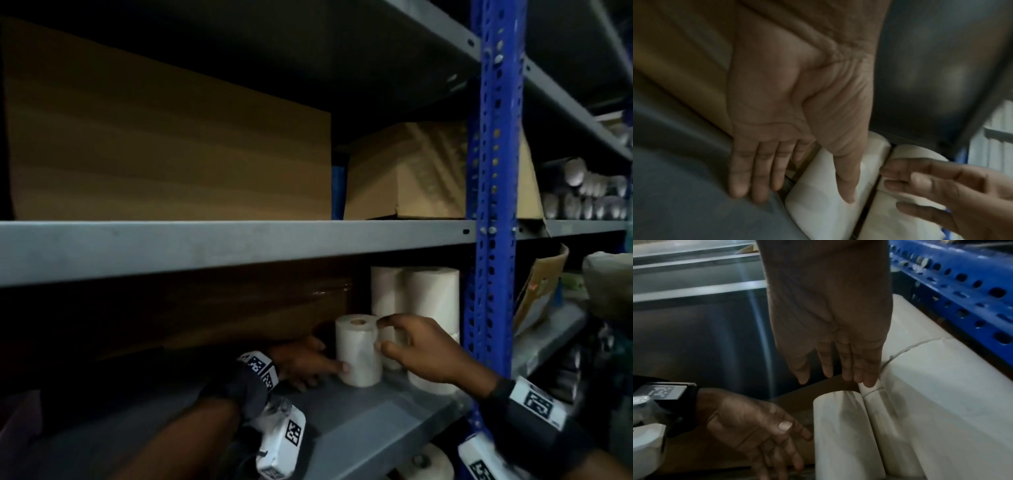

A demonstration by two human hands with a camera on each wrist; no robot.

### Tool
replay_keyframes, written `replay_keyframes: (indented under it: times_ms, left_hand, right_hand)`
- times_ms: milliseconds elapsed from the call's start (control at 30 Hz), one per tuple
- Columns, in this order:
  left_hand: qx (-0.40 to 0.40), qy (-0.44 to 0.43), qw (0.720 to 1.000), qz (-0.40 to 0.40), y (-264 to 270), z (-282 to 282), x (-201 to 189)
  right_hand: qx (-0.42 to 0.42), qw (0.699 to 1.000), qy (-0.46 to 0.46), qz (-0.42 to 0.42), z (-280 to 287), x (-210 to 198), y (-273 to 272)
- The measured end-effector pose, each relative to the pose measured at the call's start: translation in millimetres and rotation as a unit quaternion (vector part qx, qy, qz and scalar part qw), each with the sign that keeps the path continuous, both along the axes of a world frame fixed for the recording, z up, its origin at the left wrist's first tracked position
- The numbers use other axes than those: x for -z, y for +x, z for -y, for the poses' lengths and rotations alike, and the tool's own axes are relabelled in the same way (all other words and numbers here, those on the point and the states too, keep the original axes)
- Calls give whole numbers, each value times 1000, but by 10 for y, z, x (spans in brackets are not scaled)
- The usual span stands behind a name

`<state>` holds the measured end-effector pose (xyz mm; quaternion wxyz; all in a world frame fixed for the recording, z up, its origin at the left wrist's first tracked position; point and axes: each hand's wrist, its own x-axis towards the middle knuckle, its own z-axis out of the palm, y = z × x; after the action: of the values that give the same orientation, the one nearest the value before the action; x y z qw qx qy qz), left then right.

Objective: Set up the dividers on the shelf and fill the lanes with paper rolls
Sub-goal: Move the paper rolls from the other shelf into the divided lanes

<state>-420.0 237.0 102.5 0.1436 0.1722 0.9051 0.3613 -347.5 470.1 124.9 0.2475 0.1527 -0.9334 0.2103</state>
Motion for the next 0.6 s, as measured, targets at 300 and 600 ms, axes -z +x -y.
replay_keyframes:
  times_ms: [300, 600]
  left_hand:
    - [107, 87, 988, 67, -693, -113, 268]
    - [161, 95, 982, -1, -620, -118, 195]
  right_hand:
    - [39, 997, 60, 43, 226, -23, -653]
    - [-9, 999, 29, 16, 302, 55, -581]
